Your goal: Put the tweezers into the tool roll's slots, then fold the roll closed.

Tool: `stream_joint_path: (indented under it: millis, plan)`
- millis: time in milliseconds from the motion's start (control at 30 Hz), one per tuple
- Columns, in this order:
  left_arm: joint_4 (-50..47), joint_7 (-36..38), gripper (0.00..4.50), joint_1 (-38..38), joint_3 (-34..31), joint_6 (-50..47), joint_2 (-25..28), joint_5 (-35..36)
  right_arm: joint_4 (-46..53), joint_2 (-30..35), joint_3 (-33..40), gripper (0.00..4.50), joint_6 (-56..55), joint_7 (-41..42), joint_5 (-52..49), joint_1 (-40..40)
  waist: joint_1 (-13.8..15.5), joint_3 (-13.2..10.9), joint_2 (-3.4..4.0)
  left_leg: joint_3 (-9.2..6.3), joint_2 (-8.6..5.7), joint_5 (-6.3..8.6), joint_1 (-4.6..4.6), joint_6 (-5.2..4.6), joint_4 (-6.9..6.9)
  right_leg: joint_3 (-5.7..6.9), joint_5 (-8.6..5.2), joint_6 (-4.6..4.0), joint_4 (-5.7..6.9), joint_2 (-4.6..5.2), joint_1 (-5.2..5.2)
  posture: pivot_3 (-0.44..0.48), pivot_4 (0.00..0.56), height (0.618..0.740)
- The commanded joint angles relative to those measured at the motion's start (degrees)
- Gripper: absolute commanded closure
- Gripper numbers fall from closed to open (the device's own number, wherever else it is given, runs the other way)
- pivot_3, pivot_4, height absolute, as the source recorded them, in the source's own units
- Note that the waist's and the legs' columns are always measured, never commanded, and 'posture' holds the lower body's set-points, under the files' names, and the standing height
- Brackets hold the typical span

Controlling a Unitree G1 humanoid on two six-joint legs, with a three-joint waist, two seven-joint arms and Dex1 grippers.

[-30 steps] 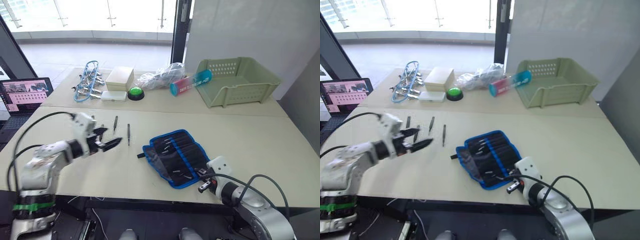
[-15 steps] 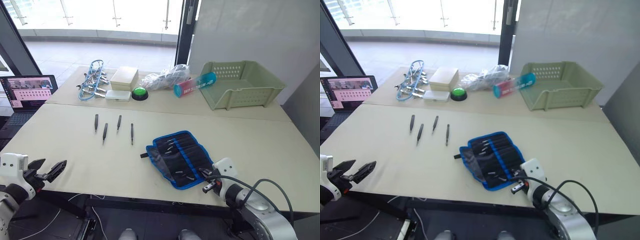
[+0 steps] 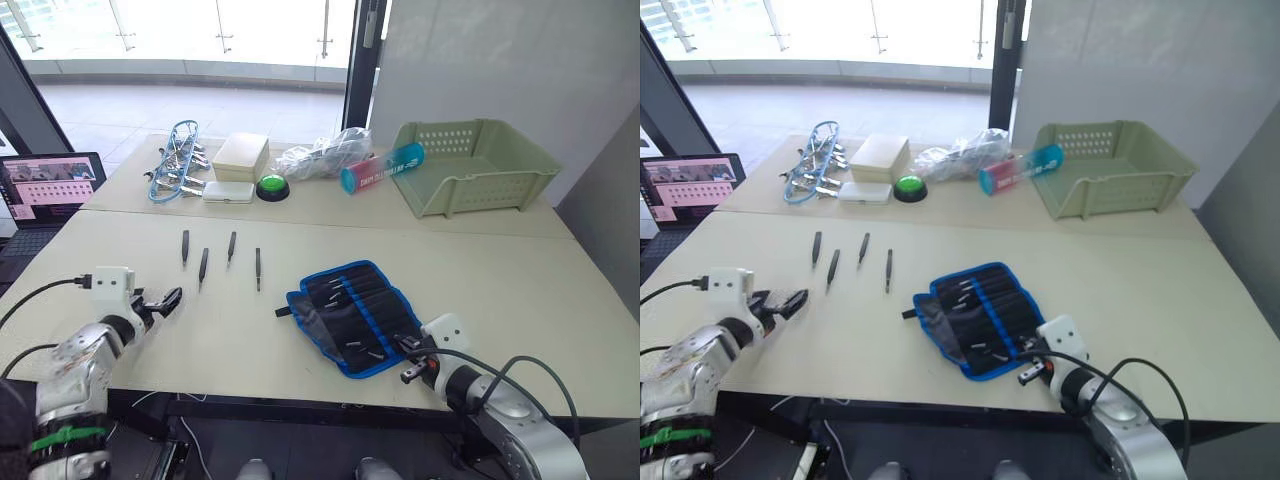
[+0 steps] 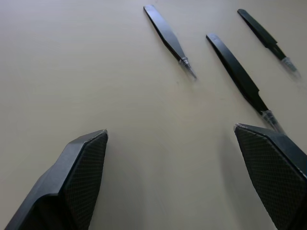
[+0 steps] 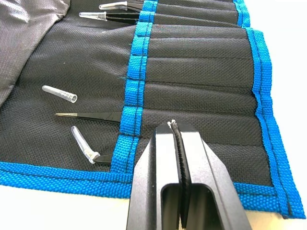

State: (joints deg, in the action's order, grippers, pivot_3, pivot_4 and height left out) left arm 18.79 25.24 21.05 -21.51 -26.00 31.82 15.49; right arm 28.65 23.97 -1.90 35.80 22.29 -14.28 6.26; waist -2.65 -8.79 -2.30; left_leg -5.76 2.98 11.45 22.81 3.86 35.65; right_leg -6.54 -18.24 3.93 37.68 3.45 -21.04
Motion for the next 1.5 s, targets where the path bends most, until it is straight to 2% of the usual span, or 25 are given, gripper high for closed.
stream_joint_path:
  millis: [33,267,500,600,900,967,1133,1300,1400,1500]
  plan:
    - [12.31,-1.21,0.04,7.13,3.83,5.26,1.02,-4.52,-2.19,-0.28,-0.53,4.5,2.51,-1.16,0.82,0.47,0.08,0.01,0.02,0.0,0.0,0.0,-0.02,0.0,0.01,0.01,0.0,0.0,0.01,0.0,0.01,0.0,0.15,0.74]
    - [34.66,-2.54,0.04,20.39,7.44,14.63,-1.59,-8.54,-0.61,-0.54,0.28,4.5,3.34,-1.85,0.63,-0.01,0.25,0.06,0.14,0.0,-0.03,-0.02,-0.07,0.01,0.04,0.0,0.0,0.02,0.06,0.0,0.07,0.0,0.15,0.74]
    - [47.84,-5.09,0.04,27.55,8.97,19.53,-3.75,-11.4,0.34,-0.55,0.02,4.5,3.85,-2.08,0.39,-0.48,0.53,0.16,0.3,-0.01,-0.05,-0.02,-0.07,0.02,0.07,0.0,-0.01,0.04,0.07,0.01,0.12,0.0,0.15,0.74]
    - [49.93,-5.27,0.86,28.43,9.43,20.57,-4.0,-12.16,0.56,-0.55,0.17,4.5,4.08,-2.23,0.34,-0.88,0.51,0.24,0.43,0.0,-0.06,-0.02,-0.09,0.02,0.08,0.0,-0.01,0.05,0.06,0.01,0.16,0.0,0.15,0.74]
    - [52.0,-5.55,3.82,28.9,9.35,21.58,-3.57,-12.07,1.59,-0.65,0.2,4.5,4.62,-2.41,0.4,-0.83,0.39,0.33,0.59,0.0,-0.06,-0.02,-0.2,0.02,0.06,-0.01,-0.04,0.1,0.02,0.01,0.29,0.0,0.15,0.74]
    - [51.97,-5.86,4.45,28.6,9.29,22.15,-2.82,-12.12,1.83,-0.57,0.42,4.5,4.7,-2.41,0.32,-0.68,0.39,0.32,0.58,0.0,-0.06,-0.02,-0.2,0.02,0.06,-0.01,-0.04,0.1,0.01,0.01,0.29,0.0,0.15,0.74]
    - [50.94,-6.24,4.49,28.36,8.86,24.44,-1.01,-11.81,1.79,-0.64,0.2,4.5,4.47,-2.41,0.45,-0.27,0.3,0.32,0.59,0.0,-0.06,-0.02,-0.2,0.02,0.03,0.0,-0.04,0.1,0.0,0.01,0.29,0.0,0.15,0.74]
    - [43.15,-4.04,4.49,27.93,6.85,29.74,2.09,-9.38,1.71,-0.66,-0.2,4.5,4.66,-2.28,0.47,-0.34,-0.09,0.22,0.44,0.0,-0.05,-0.02,-0.05,0.03,-0.07,-0.02,-0.04,0.1,0.01,0.0,0.05,0.0,0.15,0.74]
    - [33.13,0.2,4.49,26.04,6.75,30.26,2.86,-7.57,1.54,-0.51,-0.35,4.5,4.7,-2.05,0.51,-0.43,0.14,0.1,0.19,-0.06,-0.05,-0.05,0.2,0.08,-0.07,0.03,-0.03,0.07,0.11,0.0,-0.18,0.0,0.15,0.74]
    - [15.66,10.82,4.49,21.13,8.84,23.3,2.93,-2.09,1.06,-0.2,-0.92,4.5,4.64,-1.63,0.73,-0.77,0.11,0.06,0.13,-0.07,-0.04,-0.07,0.28,0.1,-0.07,0.04,-0.02,0.06,0.08,0.01,-0.19,0.0,0.15,0.74]
